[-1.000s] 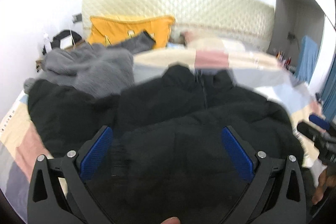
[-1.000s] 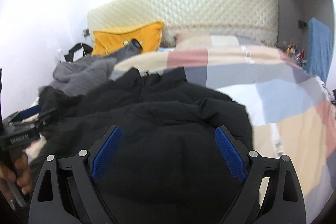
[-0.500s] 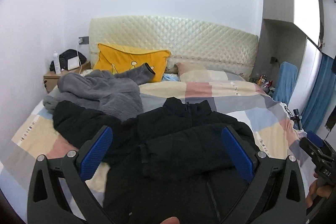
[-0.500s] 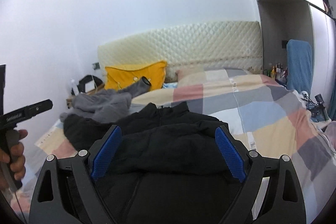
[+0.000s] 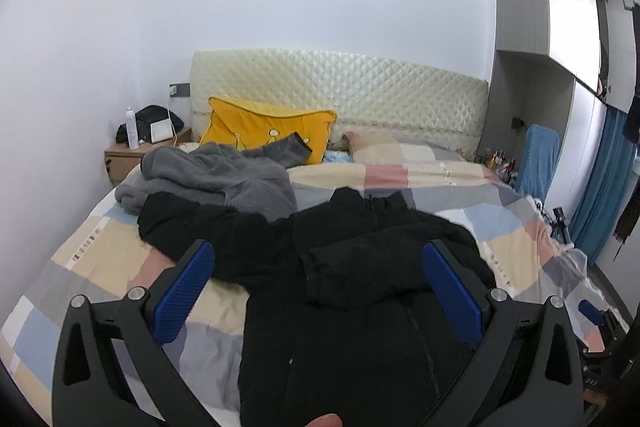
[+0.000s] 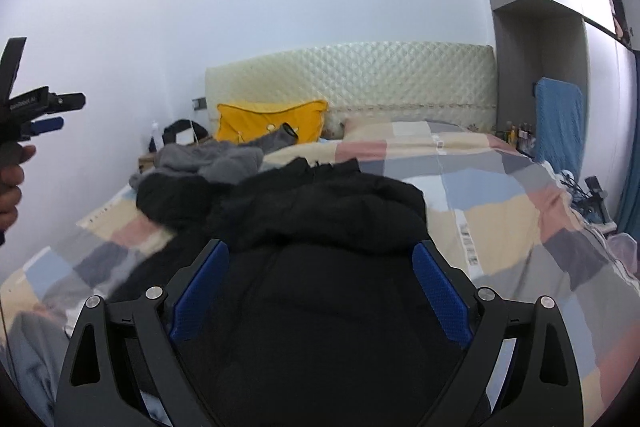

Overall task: Fold large clothes
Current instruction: 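Move the left tool to the other sleeve cuff and close on it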

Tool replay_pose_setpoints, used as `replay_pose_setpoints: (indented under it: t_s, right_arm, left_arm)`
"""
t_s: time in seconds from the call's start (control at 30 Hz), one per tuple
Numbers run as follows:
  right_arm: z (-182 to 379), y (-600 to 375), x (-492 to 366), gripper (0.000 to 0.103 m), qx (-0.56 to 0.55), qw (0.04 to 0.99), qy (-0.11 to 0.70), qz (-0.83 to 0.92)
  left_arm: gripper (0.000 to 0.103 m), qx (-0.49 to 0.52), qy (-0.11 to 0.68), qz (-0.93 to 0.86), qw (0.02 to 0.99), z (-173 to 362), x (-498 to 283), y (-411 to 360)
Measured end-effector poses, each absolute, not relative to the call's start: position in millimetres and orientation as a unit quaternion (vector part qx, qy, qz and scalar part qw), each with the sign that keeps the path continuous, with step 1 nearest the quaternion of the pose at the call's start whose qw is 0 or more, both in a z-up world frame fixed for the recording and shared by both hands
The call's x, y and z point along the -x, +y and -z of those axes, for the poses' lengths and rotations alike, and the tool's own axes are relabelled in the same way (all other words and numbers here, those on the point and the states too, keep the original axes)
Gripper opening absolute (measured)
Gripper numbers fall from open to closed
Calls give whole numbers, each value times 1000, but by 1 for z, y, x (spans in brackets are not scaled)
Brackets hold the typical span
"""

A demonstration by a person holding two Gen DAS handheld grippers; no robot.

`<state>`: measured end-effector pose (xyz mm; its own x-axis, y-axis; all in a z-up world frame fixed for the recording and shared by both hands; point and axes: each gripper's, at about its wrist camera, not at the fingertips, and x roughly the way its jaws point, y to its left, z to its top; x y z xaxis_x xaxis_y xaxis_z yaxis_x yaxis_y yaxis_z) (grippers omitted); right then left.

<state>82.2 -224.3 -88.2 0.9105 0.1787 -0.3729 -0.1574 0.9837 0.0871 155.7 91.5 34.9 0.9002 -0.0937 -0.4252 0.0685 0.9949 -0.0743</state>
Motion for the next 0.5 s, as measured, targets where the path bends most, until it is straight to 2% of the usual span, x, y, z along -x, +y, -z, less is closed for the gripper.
replay_pose_setpoints:
  t_s: [0.27,0.5]
  right_arm:
    - [97,-222,-60,95,-37,978,189,-81]
    - [101,-219,-64,95,-33,977,193,-87]
  left_arm:
    - [103,14,241,22,970,-27,-157,119]
    - [103,35,252,-5,967,-42,-183,176]
